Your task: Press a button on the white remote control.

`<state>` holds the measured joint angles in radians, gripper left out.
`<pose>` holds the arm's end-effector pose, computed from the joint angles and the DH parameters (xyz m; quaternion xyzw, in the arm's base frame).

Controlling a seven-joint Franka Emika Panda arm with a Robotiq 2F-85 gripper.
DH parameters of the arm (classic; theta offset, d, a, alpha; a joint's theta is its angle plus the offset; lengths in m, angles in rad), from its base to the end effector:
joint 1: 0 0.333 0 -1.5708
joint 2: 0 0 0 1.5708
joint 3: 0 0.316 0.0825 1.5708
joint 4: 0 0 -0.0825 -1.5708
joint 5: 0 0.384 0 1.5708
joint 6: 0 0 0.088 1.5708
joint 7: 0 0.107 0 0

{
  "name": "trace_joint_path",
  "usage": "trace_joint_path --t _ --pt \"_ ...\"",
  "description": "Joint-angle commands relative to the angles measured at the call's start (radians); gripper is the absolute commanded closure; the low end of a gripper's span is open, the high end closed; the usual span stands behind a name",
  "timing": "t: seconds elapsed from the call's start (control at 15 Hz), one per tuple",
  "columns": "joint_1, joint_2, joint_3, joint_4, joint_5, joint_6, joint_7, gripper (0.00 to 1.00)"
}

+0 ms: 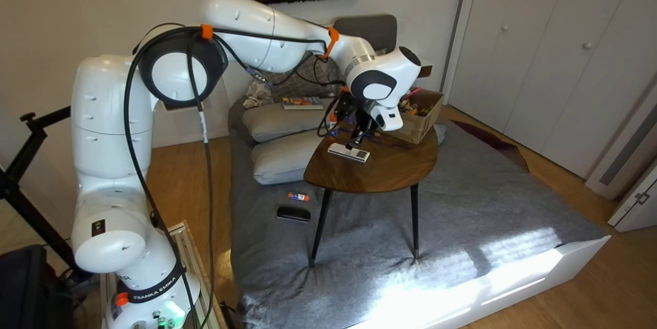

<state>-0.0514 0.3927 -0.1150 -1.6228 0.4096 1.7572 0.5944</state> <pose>0.6380 -0.0634 0.3833 -0.8829 0.4191 0.1579 0.1412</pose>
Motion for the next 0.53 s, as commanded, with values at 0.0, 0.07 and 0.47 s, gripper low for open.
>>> trace_joint_path --t 0.0,0.07,0.47 --pt "-0.007 0.027 0.014 0.04 0.011 -0.008 0.018 1.0" --pt "-0.007 0.03 0.015 0.042 0.011 -0.009 0.018 1.0" --pt "-0.009 0.052 0.018 0.057 0.015 -0.014 0.021 1.0"
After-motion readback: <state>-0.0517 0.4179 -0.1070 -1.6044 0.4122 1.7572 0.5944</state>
